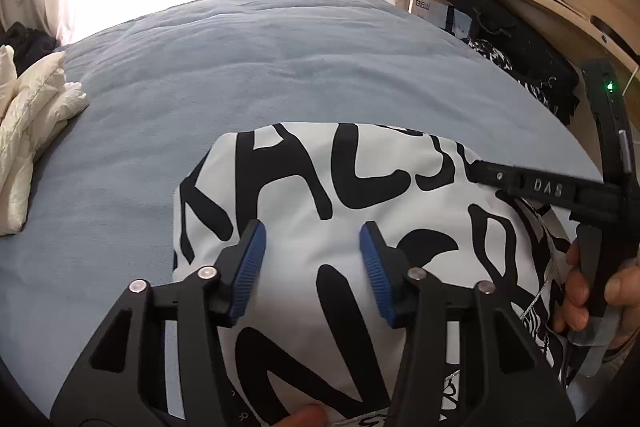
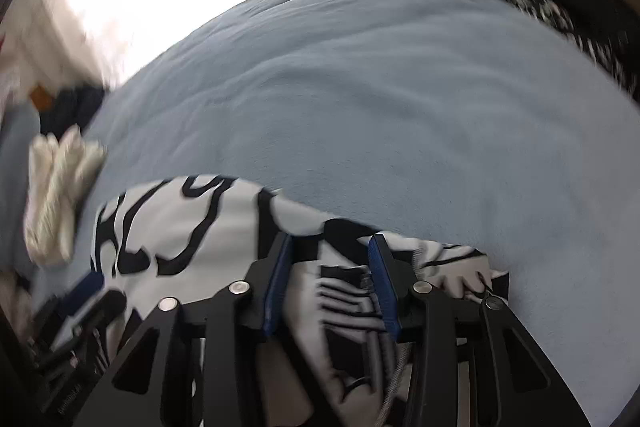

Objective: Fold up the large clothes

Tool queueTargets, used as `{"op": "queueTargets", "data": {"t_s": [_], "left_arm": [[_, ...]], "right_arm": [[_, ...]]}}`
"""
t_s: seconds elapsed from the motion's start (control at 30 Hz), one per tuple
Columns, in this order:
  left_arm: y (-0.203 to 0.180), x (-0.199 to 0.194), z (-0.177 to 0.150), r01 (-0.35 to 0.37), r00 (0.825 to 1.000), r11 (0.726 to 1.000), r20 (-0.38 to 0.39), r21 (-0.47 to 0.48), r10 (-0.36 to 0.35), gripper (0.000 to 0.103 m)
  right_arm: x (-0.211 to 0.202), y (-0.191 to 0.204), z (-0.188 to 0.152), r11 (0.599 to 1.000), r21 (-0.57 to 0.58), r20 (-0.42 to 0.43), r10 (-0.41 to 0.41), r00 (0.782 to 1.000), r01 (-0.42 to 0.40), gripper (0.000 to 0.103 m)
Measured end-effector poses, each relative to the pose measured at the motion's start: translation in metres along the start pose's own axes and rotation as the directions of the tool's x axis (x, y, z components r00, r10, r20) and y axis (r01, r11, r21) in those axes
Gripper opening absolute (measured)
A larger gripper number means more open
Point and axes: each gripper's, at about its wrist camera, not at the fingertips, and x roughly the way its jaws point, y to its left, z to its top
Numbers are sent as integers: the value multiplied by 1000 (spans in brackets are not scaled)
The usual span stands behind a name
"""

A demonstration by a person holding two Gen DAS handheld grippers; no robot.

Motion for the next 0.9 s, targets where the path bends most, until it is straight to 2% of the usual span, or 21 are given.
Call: {"op": "queueTargets", "data": {"t_s": [0.17, 0.33, 0.4, 0.5, 0.57, 0.63, 0.77, 0.8, 0.83, 0.9], "left_arm": [[-1, 8, -7, 7, 1000, 1000, 23, 5, -7, 53], [3, 0, -9, 21, 999, 1000, 38, -15, -20, 53], [6, -11, -8, 6, 999, 999, 37, -34, -4, 53], [15, -32, -12, -35, 999, 994, 38, -99, 39, 53], [22, -52, -22, -23, 999, 988, 26, -151, 27, 53], [23, -64, -35, -22, 1000, 987, -10, -157, 21, 53], [22, -77, -73, 7, 997, 987, -74, -159, -19, 53], [20, -77, -84, -7, 995, 989, -95, -146, -7, 53], [18, -81, -94, -39, 996, 991, -83, -126, 28, 54], [15, -90, -109, -67, 996, 991, -64, -115, 60, 64]], "right_arm": [[5, -18, -11, 1000, 20, 44, 20, 999, -21, 39], [-2, -10, -15, 999, 29, 25, 13, 1000, -14, 40], [-23, -2, -18, 1000, 17, 16, 22, 1000, -22, 40], [-65, 19, -34, 996, -84, 14, 42, 999, -41, 40], [-81, 27, -49, 989, -133, -8, 69, 998, -69, 41], [-96, 30, -75, 979, -166, -55, 107, 993, -115, 41], [-105, 15, -115, 978, -185, -127, 73, 989, -96, 42], [-108, 7, -125, 976, -201, -119, 60, 991, -83, 42], [-113, 3, -132, 973, -216, -106, 55, 993, -77, 42], [-128, -3, -141, 968, -244, -84, 38, 996, -58, 42]]}}
